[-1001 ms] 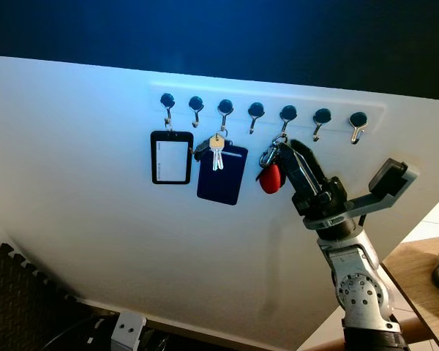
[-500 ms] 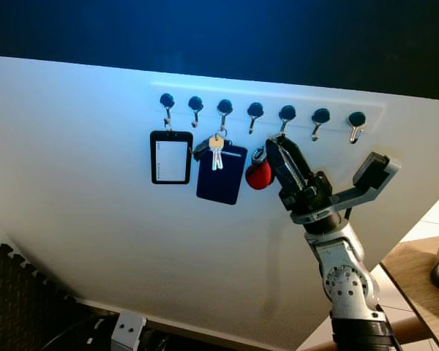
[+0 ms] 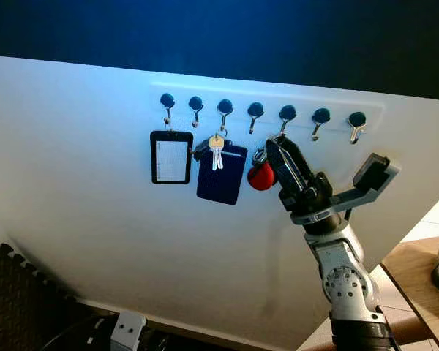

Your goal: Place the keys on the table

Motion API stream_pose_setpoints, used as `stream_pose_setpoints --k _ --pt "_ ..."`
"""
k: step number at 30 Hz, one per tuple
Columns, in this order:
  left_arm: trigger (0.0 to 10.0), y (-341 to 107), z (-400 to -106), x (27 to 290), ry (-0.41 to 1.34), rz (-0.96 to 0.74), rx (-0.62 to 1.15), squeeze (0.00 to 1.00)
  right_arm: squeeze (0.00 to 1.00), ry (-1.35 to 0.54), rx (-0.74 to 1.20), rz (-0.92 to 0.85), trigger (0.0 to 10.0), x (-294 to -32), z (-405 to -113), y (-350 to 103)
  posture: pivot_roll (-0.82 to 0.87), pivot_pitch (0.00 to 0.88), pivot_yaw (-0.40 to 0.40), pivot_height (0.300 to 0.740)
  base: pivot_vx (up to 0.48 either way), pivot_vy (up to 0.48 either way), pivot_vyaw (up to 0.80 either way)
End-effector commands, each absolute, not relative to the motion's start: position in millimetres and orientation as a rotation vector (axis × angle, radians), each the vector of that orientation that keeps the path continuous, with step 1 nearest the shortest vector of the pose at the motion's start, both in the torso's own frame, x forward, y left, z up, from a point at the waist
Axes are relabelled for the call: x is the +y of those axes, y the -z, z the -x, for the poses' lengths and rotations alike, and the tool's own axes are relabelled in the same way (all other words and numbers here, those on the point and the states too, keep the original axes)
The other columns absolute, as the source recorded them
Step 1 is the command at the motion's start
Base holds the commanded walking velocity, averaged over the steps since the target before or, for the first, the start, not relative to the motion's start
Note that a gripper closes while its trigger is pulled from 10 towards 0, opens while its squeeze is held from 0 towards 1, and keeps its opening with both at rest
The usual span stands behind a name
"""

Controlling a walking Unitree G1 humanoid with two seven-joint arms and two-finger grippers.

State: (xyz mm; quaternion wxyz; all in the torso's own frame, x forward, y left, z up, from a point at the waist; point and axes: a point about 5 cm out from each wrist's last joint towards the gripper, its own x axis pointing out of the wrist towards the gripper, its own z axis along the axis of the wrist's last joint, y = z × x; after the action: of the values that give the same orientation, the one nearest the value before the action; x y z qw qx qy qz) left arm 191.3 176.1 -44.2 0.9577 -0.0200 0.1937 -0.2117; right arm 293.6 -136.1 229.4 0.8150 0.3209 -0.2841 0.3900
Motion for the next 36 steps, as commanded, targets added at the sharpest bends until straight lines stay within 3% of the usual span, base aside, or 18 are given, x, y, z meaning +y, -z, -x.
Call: stream_pose_setpoints --k 1,27,36 --pt "10.0 45 -187 178 0.441 0.030 0.394 0.00 0.00 -0.831 -0.600 -0.681 10.0 -137 -290 -228 0.09 0.100 -0.038 0.740 0.000 0.000 0.00" --pt "10.0 32 -190 172 0.463 0.023 0.330 0.00 0.00 -0.817 -0.619 -0.680 10.0 -138 -293 -231 0.10 0.098 -0.035 0.740 0.000 0.000 0.00" --pt "10.0 34 -187 173 0.456 0.025 0.345 0.00 0.00 -0.906 -0.613 -0.700 10.0 -132 -287 -234 0.10 0.104 -0.038 0.740 0.000 0.000 0.00"
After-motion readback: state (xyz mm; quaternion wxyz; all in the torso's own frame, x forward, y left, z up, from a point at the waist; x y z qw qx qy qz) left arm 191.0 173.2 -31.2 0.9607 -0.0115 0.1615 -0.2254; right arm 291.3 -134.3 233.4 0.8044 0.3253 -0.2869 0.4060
